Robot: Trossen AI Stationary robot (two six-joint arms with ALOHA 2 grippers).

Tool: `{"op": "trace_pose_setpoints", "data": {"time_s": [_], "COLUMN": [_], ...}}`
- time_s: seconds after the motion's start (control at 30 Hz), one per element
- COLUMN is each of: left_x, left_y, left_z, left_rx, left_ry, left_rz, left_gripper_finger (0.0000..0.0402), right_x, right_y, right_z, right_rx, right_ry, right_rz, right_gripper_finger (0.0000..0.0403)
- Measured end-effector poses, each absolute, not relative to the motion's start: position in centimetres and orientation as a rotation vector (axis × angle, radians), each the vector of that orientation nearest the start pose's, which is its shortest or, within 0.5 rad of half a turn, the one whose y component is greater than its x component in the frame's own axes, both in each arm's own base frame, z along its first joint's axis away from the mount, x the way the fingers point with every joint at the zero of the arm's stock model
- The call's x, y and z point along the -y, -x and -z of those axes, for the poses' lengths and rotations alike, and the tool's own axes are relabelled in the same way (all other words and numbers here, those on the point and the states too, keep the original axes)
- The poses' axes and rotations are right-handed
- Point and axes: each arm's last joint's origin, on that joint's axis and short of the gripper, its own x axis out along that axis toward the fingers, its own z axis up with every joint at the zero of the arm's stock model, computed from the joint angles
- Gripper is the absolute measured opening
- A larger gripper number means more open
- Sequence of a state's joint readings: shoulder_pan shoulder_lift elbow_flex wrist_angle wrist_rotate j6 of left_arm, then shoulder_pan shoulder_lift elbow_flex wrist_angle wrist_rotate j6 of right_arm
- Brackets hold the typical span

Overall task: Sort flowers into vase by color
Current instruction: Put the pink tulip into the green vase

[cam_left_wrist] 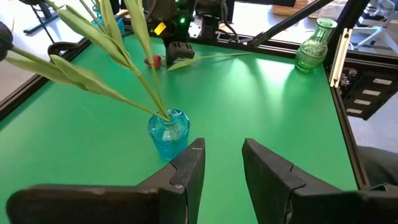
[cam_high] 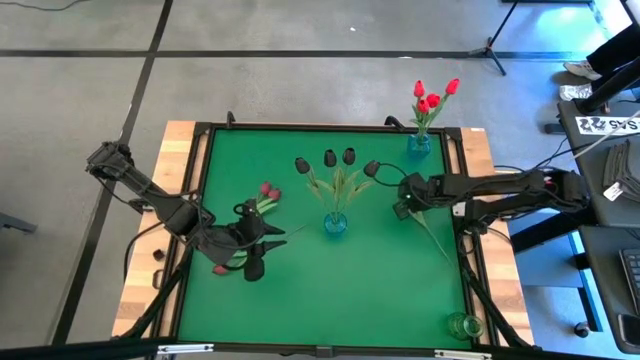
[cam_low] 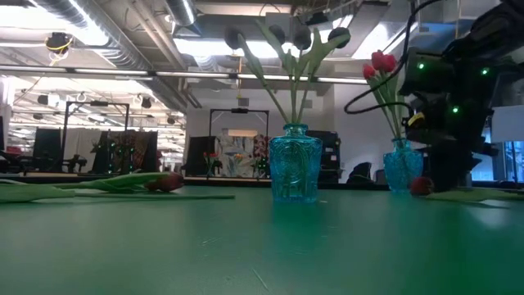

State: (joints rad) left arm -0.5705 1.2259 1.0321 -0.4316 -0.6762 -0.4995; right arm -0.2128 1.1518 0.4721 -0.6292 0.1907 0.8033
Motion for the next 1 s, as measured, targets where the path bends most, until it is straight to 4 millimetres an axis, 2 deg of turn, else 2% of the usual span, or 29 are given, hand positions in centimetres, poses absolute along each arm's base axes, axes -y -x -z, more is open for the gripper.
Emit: {"op": "trace_pose_setpoints", "data": {"time_s": [0.1,0.17,0.4,0.7,0.83,1.0], "left_x": [12.3,12.3,12.3,12.3,12.3,12.1], "left_y": [-22.5,-22.5,-22.5,-22.6,-22.7,-23.0], "left_z": [-31.0,-31.0,-31.1,-31.3,-31.5,-31.7], "left_rx": [-0.467,-0.467,-0.460,-0.417,-0.395,-0.374], "left_ry": [0.137,0.139,0.160,0.215,0.236,0.253], "left_rz": [-0.229,-0.229,-0.237,-0.270,-0.273,-0.280], "left_gripper_finger": [0.0105,0.0105,0.0105,0.0105,0.0105,0.0105], "right_x": [3.0,2.0,-2.4,-6.7,-7.8,-8.6], "right_y": [-16.0,-16.0,-15.0,-13.3,-11.7,-10.0], "right_z": [-15.3,-16.4,-21.6,-28.7,-30.5,-31.9], "right_rx": [-1.073,-1.033,-0.825,-0.280,-0.130,0.017], "right_ry": [-0.693,-0.684,-0.652,-0.457,-0.377,-0.296], "right_rz": [0.758,0.676,0.305,-0.339,-0.587,-0.800], "right_gripper_finger": [0.0023,0.0012,0.0013,0.0011,0.0005,0.0010]}}
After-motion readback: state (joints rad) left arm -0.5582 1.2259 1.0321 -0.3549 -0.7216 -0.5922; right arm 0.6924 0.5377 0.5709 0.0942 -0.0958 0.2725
